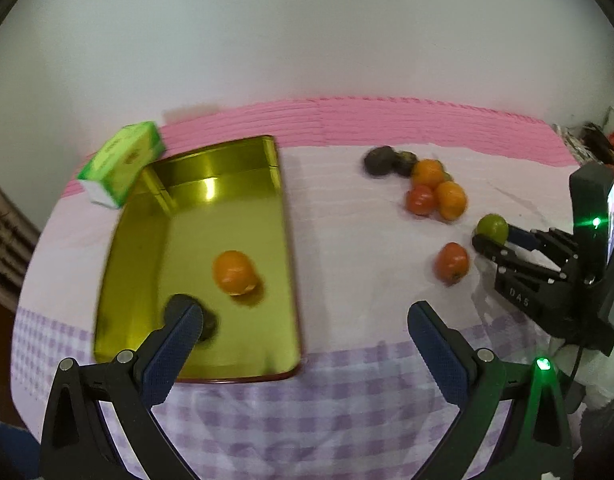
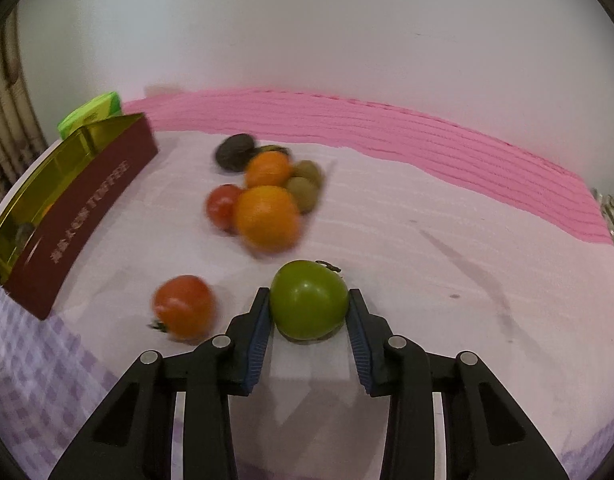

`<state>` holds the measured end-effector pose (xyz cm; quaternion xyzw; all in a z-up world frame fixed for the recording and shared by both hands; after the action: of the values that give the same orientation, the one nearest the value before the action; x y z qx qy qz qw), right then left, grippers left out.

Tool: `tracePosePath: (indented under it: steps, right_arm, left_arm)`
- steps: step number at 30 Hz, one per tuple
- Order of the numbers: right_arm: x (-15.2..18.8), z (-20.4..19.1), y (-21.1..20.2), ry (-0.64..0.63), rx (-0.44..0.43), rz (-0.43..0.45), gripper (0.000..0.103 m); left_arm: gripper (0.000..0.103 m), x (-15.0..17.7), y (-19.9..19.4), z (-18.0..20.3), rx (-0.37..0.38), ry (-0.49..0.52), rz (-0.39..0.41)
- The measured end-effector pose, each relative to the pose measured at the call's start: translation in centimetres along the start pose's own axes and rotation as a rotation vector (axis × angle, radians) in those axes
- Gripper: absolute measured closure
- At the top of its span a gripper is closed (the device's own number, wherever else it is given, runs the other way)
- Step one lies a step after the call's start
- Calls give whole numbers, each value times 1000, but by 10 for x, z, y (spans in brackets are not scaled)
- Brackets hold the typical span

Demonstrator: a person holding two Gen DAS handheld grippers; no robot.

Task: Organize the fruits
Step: 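Grasp the red tomato with the left tool while the right tool holds the green tomato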

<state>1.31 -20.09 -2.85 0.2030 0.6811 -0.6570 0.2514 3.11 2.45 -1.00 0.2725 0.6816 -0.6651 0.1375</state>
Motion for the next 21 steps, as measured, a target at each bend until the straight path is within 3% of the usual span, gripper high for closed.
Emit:
tracePosePath:
  steps: [12,21]
  right_arm:
    - [2,56,4,76,65,6,65]
    - [2,62,2,101,47,6,65]
  left_arm:
    - [3,-15,34,59,82,73,-31]
    - [20,-31,67,79,115,43,-101]
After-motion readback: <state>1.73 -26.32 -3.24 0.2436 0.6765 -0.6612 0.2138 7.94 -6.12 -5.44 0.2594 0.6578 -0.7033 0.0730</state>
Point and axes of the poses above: each gripper's, at about its wrist camera, not at the fingertips, and y roughly the way its jaws point, z to its right, x to its underside, the point moved 1 cm from there along y, roughly the way its jaws point, and after that the axes turned 3 degrees about y, right-handed, at the moved point
